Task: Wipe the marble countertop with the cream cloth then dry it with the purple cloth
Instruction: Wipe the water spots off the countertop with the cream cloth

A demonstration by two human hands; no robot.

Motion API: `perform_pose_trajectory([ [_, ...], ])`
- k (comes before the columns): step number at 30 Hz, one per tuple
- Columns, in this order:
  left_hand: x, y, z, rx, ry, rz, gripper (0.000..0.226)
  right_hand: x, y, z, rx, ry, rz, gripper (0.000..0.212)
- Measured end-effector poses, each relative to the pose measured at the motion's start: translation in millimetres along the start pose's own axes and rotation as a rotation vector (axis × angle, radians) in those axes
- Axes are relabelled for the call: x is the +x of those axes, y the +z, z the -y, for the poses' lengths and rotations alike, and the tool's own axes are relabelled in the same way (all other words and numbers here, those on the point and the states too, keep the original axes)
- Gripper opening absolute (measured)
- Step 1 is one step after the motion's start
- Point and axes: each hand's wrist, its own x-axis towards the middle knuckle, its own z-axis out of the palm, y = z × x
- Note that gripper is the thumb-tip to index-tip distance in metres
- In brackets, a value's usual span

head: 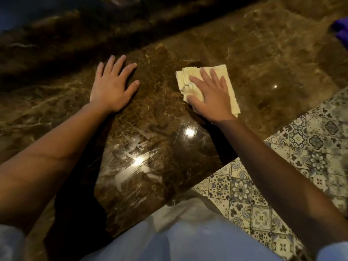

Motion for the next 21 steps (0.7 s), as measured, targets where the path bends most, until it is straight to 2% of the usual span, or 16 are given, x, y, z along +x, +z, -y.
perform_pose_trajectory([
  [8, -3.3, -4.8, -1.6, -0.001, -0.033, 0.008, 0.061, -93.7, 26.0, 54.9, 0.168, -0.402, 0.116, 0.049],
  [13, -46.9, -25.2, -17.8, -0.108, -0.152, -0.009, 0.059, -105.8, 20.3, 41.0, 0.241, -0.56, 0.143, 0.037],
  [16, -110.5, -31.3, -22.2, -0.138, -0.235, -0.063, 0.057, -84.9, 4.5, 15.2, 0.339, -0.479, 0.097, 0.034],
  [21, -204.9, -0.2, -42.7, -0.075, -0.436, -0.104, 0.058, -39.2, -17.4, -33.4, 0.339, -0.318, 0.024, 0.042],
])
